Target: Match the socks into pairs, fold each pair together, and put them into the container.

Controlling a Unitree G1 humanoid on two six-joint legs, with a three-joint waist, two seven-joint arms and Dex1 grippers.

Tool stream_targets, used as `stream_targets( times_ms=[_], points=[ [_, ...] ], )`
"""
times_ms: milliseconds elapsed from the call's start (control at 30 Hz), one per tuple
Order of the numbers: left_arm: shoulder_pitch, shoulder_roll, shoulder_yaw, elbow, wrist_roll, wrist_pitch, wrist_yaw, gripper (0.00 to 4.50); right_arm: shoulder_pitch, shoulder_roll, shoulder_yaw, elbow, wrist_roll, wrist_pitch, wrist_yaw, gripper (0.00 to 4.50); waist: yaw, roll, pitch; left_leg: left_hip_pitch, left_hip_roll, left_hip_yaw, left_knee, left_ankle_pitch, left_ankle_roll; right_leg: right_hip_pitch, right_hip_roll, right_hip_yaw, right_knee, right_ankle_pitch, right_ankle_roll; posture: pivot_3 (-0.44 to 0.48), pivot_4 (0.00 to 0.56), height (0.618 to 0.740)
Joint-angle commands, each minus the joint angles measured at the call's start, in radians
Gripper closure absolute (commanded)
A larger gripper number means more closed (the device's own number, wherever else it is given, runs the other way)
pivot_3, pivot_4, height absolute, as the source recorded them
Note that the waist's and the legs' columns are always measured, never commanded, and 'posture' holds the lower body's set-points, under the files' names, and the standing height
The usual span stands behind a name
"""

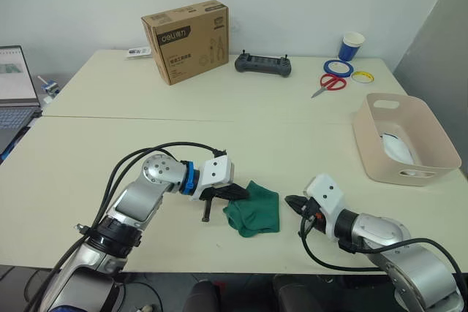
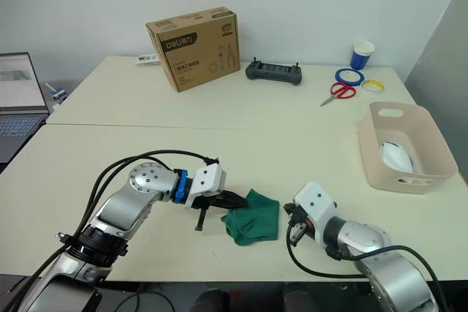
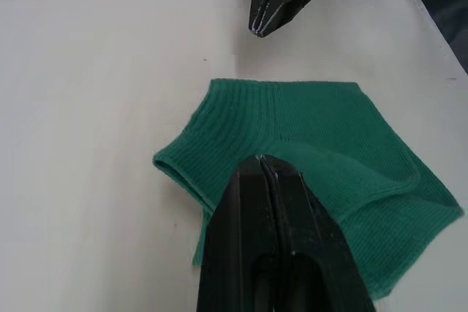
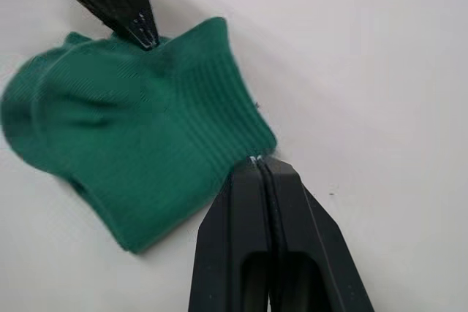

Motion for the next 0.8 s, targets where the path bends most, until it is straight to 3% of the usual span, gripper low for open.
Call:
stream_targets(
  times_ms=[33,200,367,633,800],
  points=[
    [0.012,0.030,-0.002,-0.044,-0.003,0.006,-0.024,4.50,0.005,-0.022,0.009,-0.025,-0.003,-0.040,0.011,4.44,-0.001,0.000,0.000,0.000,0.000,0.000,0.000,0.000,0.000,0.000,0.000,0.000,0.000,0.000,0.000,0.000,0.150,0.723],
    [0.068,0.083,-0.034,-0.023,0.070,-0.049,-0.031,4.50,0.009,-0.022,0.011,-0.026,0.009,-0.044,0.007,4.44,-0.002,0.000,0.000,0.000,0.000,0.000,0.000,0.000,0.000,0.000,0.000,0.000,0.000,0.000,0.000,0.000,0.150,0.723],
    [0.132,0.115,-0.016,-0.131,0.016,0.017,-0.047,4.50,0.016,-0.020,-0.006,-0.020,0.015,-0.039,0.001,4.44,-0.002,0.000,0.000,0.000,0.000,0.001,0.000,0.000,0.000,0.000,-0.001,0.001,0.000,0.000,0.000,0.000,0.150,0.723],
    [0.031,0.101,0.068,-0.245,-0.135,0.243,-0.018,4.50,0.021,0.004,-0.039,-0.023,0.049,0.001,-0.015,4.44,0.000,0.000,0.000,0.000,0.000,0.000,0.000,0.000,0.000,0.000,-0.001,0.000,0.000,0.000,0.000,0.000,0.150,0.723],
    [-0.005,0.075,0.023,-0.189,-0.101,0.221,0.002,4.50,0.006,0.031,-0.075,-0.025,0.114,0.073,-0.015,4.44,-0.001,0.000,0.000,0.000,0.000,0.000,0.000,0.000,0.000,0.000,0.000,0.000,0.000,0.000,0.000,0.000,0.150,0.723]
  ],
)
